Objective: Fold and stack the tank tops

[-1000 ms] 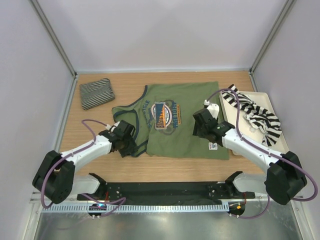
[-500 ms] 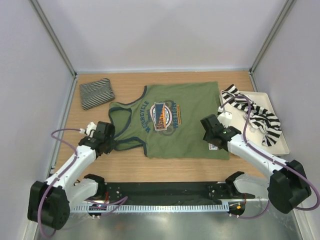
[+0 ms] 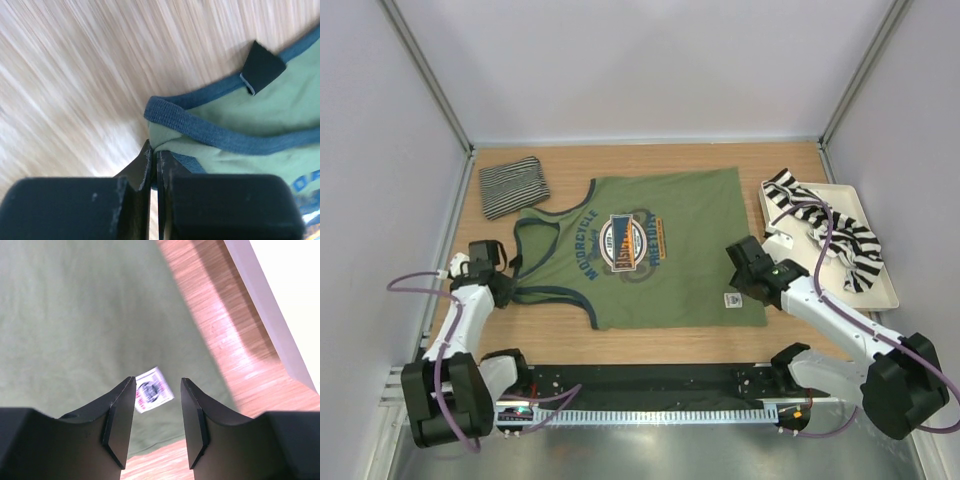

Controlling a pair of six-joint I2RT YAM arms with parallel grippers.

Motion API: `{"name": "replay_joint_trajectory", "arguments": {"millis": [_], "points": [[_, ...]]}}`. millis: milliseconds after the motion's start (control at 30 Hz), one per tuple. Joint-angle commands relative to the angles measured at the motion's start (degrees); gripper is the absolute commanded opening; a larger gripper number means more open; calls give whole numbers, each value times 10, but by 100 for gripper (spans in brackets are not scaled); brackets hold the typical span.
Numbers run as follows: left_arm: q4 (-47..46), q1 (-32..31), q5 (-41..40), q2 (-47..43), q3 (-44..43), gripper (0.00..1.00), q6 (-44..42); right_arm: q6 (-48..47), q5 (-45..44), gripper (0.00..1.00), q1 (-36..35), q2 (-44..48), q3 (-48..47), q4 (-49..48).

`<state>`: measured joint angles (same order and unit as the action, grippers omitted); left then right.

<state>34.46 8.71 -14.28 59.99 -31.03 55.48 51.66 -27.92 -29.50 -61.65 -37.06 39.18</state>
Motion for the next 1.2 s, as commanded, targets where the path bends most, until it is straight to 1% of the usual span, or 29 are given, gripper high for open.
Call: {"name": "replay_joint_trajectory", "arguments": {"millis": [0, 33, 67, 100, 133, 167, 233, 267, 333, 367, 400, 433, 467, 533, 567, 633, 667, 733, 767, 833, 867, 933, 967, 1033, 1067, 1167], "points": [[-70, 74, 26, 18, -4, 0, -28, 26, -6, 47, 2, 20, 5, 7], [-79, 92, 39, 26, -4, 0, -26, 27, -7, 47, 1, 19, 5, 10], [-87, 130, 82, 34, -6, 0, -28, 27, -7, 47, 3, 18, 5, 12], [-94, 145, 104, 44, -7, 2, -34, 27, -7, 47, 2, 18, 5, 14], [-106, 154, 115, 45, -10, 17, -43, 28, -6, 47, 2, 18, 5, 18], [-106, 155, 121, 44, -11, 28, -55, 29, -6, 47, 1, 18, 5, 24], [-105, 153, 125, 7, 3, 61, -60, 38, -1, 47, 2, 21, 7, 34], [-100, 148, 122, -13, 8, 90, -60, 42, -1, 47, 1, 24, 7, 48], [-70, 134, 92, -68, 12, 100, -55, 55, 15, 48, 2, 31, 11, 60], [-65, 113, 79, -85, 13, 100, -50, 63, 20, 48, 2, 35, 11, 77], [-57, 76, 66, -99, 11, 100, -41, 67, 30, 49, 2, 36, 11, 85], [-28, 59, 50, -121, 1, 99, -34, 70, 39, 50, 1, 39, 15, 92], [-17, 29, 45, -128, -6, 100, -33, 76, 57, 50, 2, 46, 16, 106], [15, -3, 40, -136, -30, 99, -32, 81, 70, 51, 1, 53, 20, 121], [24, -33, 43, -134, -38, 100, -33, 83, 80, 51, 1, 65, 23, 134], [46, -64, 55, -126, -57, 99, -37, 84, 90, 52, 2, 77, 34, 140], [51, -101, 66, -112, -61, 100, -38, 84, 92, 52, 2, 84, 39, 140], [56, -134, 79, -95, -67, 100, -37, 80, 112, 52, 1, 91, 57, 129], [57, -170, 81, -86, -69, 100, -34, 85, 116, 52, 1, 92, 60, 127], [62, -210, 73, -62, -73, 100, -26, 92, 122, 52, 1, 86, 70, 120], [67, -249, 64, -55, -76, 100, -14, 95, 122, 52, -1, 81, 70, 120], [73, -288, 41, -40, -80, 100, 1, 106, 128, 52, -4, 72, 73, 122], [74, -321, 41, -34, -80, 99, 13, 107, 130, 51, -9, 68, 73, 123], [76, -348, 38, -19, -78, 99, 23, 119, 132, 50, -14, 63, 82, 120], [78, -373, 37, -15, -76, 100, 35, 122, 132, 50, -20, 61, 82, 116], [79, -410, 36, 2, -65, 99, 52, 136, 121, 46, -22, 52, 81, 116]]}}
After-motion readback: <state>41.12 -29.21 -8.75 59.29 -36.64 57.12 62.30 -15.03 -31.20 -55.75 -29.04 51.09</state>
